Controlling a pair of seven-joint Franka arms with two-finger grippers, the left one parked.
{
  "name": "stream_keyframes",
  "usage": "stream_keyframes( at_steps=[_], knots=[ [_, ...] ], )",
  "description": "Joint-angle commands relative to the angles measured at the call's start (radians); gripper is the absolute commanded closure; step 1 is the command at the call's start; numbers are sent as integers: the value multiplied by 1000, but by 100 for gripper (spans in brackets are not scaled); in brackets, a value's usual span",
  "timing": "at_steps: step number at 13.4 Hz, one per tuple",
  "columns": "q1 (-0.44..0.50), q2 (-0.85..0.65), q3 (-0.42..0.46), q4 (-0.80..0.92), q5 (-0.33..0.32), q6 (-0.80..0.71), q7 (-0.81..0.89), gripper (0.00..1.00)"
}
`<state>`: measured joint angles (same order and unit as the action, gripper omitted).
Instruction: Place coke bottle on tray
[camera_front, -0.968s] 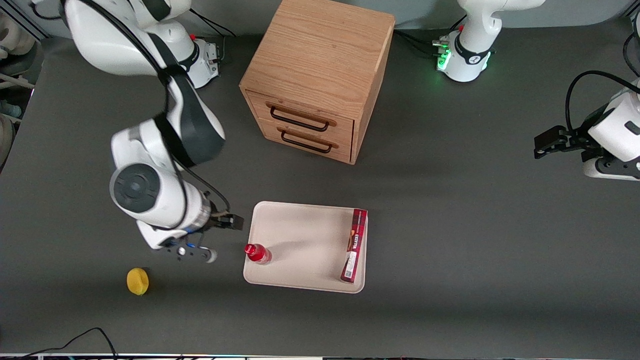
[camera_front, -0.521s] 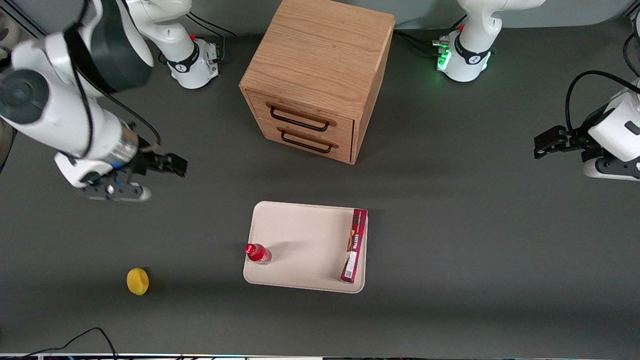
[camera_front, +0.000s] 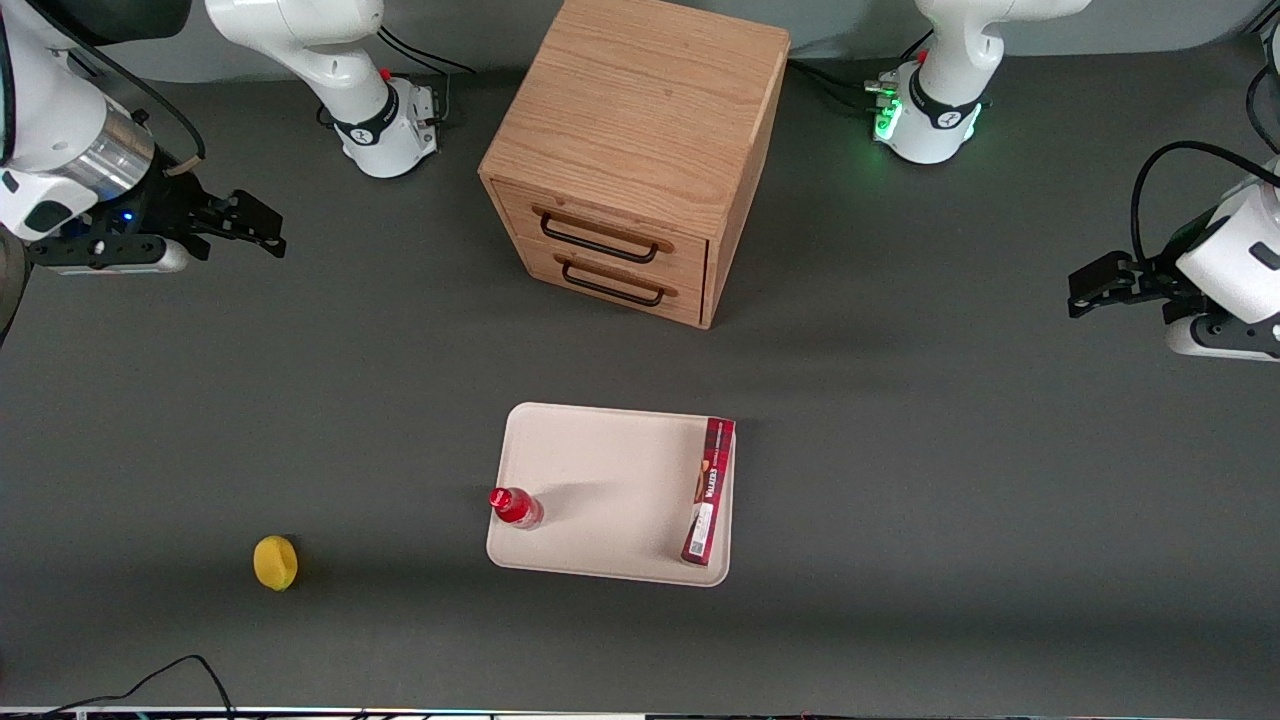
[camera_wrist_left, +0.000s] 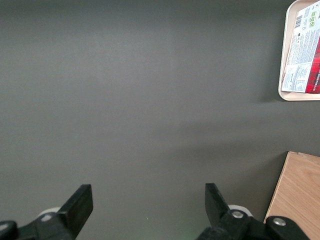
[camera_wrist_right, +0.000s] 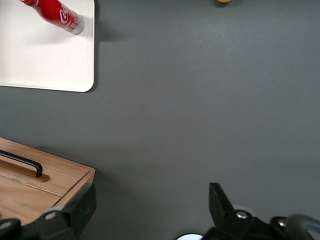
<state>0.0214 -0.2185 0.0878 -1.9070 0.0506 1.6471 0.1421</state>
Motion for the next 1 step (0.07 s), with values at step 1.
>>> stream_keyframes(
  at_steps=[1],
  knots=[
    [-26,-16,13,-23,26,20,-26,0]
  ],
)
